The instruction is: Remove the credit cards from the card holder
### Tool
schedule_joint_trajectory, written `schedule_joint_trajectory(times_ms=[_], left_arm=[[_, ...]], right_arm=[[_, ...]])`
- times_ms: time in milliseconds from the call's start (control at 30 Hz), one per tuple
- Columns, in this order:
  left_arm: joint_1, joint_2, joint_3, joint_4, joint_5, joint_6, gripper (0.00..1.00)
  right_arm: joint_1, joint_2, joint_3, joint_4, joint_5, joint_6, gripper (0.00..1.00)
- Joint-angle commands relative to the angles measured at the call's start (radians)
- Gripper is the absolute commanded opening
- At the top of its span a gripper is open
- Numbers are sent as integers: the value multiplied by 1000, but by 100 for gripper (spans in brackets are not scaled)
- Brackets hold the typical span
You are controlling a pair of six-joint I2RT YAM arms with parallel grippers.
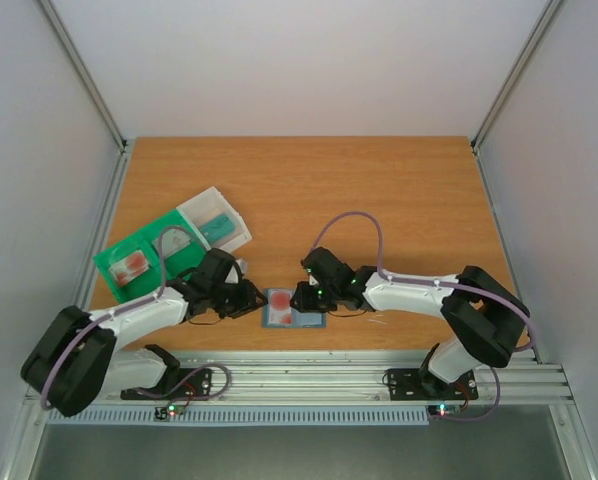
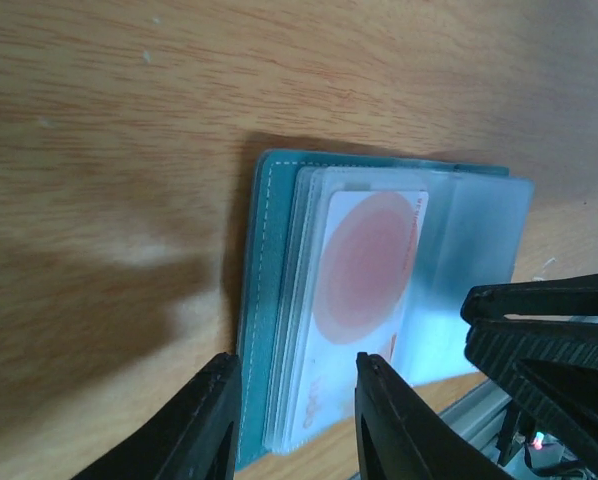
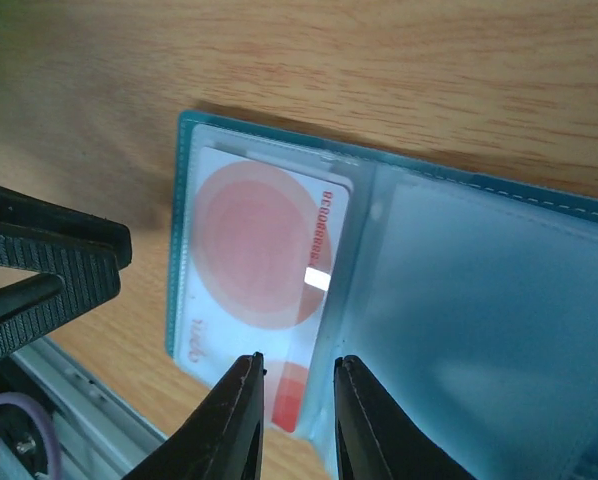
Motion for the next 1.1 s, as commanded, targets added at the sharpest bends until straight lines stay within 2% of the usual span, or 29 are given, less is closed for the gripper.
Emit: schedule_joint_trajectory(times_ms=[0, 567, 1067], left_arm=[[-25, 73, -23, 207, -12, -29, 31], [-31, 198, -37, 349, 24, -47, 18], [-39, 240, -42, 341, 4, -55, 7]], right_arm=[[6, 47, -11, 72, 1, -11, 22], [3, 94, -33, 111, 13, -20, 19], [-6, 86, -59, 116, 26, -27, 16]])
